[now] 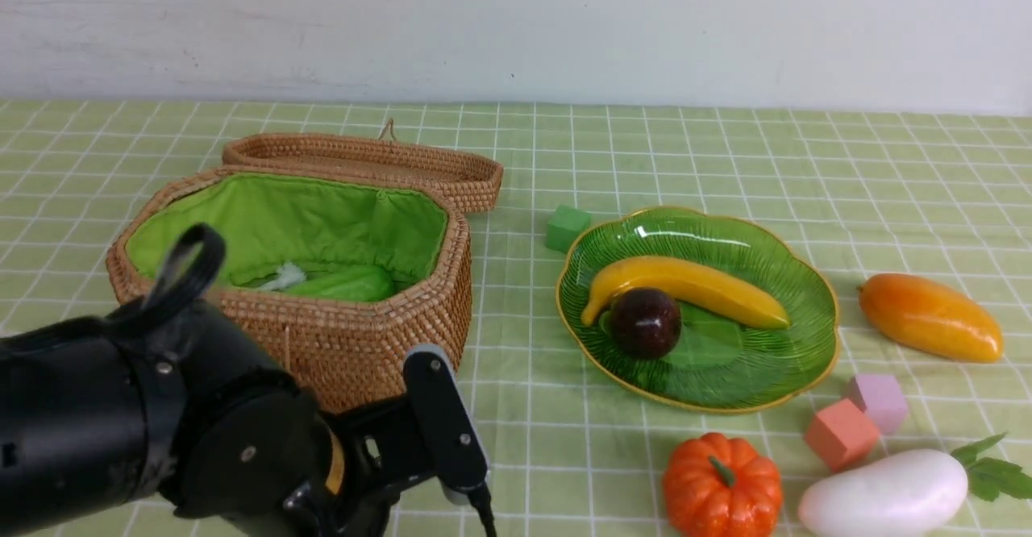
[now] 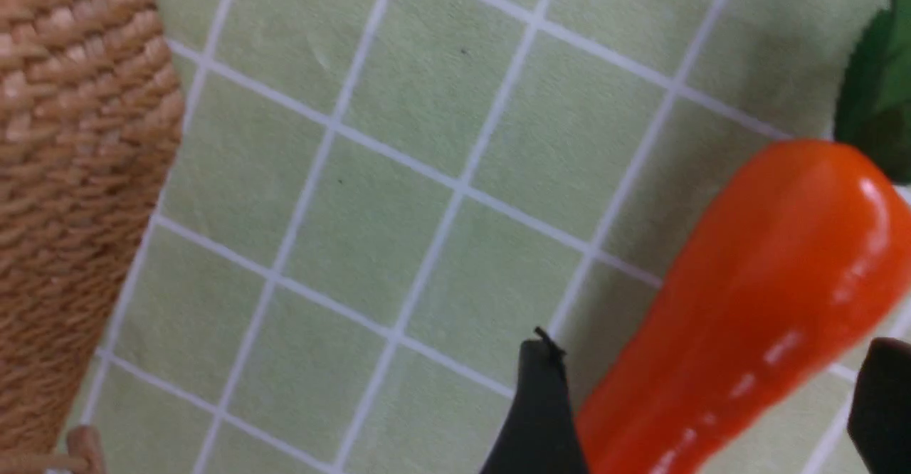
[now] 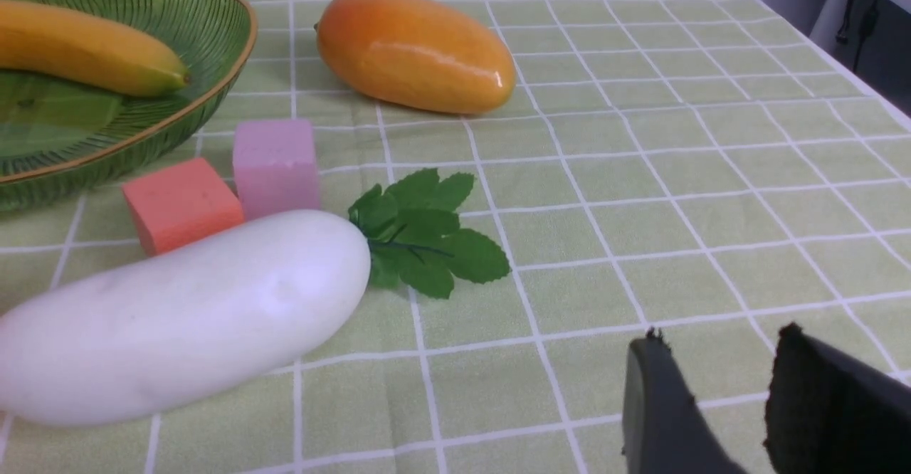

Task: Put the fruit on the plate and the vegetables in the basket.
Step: Use the left arm to grab a carrot and put it into the left basket, then take a daikon with your right arm and place it on the basket on the left.

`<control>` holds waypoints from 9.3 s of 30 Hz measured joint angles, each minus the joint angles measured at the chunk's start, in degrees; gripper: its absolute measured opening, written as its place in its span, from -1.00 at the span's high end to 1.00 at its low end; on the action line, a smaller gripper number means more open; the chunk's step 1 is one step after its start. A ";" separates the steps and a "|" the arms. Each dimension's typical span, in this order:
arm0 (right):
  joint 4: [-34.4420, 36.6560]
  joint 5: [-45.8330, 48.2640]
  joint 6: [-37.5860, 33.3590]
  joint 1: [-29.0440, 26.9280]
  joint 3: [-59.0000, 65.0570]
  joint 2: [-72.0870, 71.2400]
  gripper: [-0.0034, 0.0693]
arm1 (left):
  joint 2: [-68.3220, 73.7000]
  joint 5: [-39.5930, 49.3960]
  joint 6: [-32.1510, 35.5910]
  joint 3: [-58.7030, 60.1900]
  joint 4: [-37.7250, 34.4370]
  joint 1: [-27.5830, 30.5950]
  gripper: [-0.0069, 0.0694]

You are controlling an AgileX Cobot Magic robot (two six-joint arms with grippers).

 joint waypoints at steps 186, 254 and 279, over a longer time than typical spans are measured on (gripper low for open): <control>-0.02 0.00 -0.11 2.42 0.00 0.00 0.24 | -84.49 -6.36 -29.83 37.04 -6.96 36.50 0.76; -2.19 -2.15 -0.16 2.42 0.20 0.00 0.24 | -84.49 -15.79 -29.84 47.29 -8.45 32.76 0.60; 3.51 -31.95 7.61 2.42 0.56 0.00 0.24 | -84.49 -15.79 -29.84 47.29 -8.45 32.76 0.55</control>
